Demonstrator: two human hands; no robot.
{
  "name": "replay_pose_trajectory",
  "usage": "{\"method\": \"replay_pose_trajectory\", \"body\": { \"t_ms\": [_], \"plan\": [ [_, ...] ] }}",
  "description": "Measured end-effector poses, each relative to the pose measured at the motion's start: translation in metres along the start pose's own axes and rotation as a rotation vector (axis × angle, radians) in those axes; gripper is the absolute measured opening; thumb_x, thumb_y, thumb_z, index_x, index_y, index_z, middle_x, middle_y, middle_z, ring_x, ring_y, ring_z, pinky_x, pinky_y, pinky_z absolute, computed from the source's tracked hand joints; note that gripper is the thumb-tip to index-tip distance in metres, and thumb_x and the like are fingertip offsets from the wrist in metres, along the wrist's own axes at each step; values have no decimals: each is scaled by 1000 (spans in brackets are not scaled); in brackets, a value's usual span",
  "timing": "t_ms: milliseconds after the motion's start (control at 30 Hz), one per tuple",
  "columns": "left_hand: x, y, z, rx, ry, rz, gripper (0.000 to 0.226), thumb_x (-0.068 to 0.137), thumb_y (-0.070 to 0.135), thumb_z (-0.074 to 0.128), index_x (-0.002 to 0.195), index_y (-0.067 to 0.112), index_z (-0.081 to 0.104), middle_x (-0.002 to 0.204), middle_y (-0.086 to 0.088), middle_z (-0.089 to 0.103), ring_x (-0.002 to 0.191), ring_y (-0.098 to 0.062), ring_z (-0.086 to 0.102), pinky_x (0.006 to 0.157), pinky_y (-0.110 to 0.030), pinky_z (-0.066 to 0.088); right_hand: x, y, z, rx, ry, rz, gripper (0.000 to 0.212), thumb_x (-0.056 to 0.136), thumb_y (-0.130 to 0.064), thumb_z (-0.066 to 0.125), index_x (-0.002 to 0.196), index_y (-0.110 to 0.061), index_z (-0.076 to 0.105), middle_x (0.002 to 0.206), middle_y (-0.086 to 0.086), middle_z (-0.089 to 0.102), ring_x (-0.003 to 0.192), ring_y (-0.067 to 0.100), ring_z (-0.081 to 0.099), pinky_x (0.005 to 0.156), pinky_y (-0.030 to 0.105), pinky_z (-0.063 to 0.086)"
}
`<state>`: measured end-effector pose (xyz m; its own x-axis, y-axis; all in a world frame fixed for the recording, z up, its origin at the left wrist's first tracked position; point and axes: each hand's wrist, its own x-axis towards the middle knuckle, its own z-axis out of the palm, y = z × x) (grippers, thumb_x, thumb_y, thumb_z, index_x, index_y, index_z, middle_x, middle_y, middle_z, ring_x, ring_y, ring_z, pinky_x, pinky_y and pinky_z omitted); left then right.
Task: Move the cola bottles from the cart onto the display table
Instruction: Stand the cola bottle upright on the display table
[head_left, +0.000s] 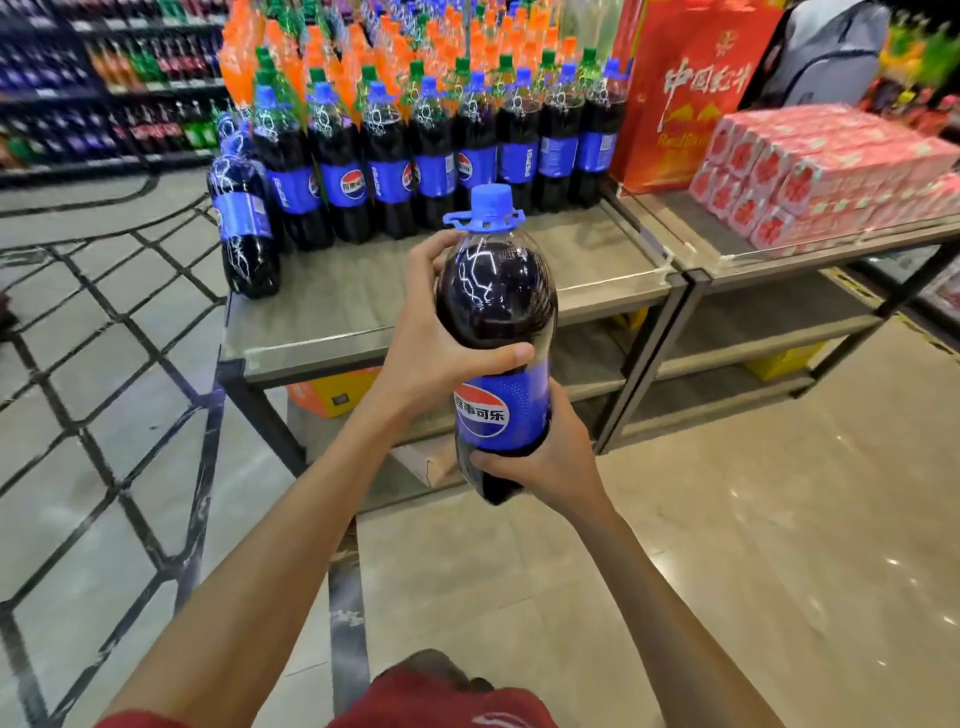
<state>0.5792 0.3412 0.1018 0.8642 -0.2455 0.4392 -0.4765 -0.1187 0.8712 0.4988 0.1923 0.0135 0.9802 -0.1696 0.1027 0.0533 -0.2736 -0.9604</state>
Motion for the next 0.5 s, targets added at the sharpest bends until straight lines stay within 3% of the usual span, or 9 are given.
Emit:
{"method": "replay_pose_trajectory", "body": {
  "t_ms": [233, 400, 500],
  "plan": [
    [71, -43, 15, -4, -27, -2, 109, 55, 12, 98, 143, 12, 33, 136, -3, 51, 126, -6, 54, 103, -21, 44, 75, 21, -11, -16, 7, 15, 93, 55, -38, 98, 133, -33, 47, 121, -17, 64, 110, 3, 64, 85, 24, 60],
    [127, -76, 30, -50, -38, -28, 107, 55, 30, 95, 142, 20, 35, 136, 2, 51, 126, -8, 54, 104, -24, 46, 133, 36, -21, -80, 24, 20, 96, 54, -49, 96, 135, -36, 46, 121, -21, 63, 110, 1, 63, 84, 23, 59],
    [166, -96, 39, -64, -53, -26, 106, 54, 28, 96, 141, 20, 36, 135, 3, 51, 125, -7, 54, 103, -24, 46, 172, 42, -30, -110, 55, 40, 96, 54, -50, 96, 135, -37, 46, 119, -23, 62, 109, -1, 63, 85, 24, 60]
  ]
}}
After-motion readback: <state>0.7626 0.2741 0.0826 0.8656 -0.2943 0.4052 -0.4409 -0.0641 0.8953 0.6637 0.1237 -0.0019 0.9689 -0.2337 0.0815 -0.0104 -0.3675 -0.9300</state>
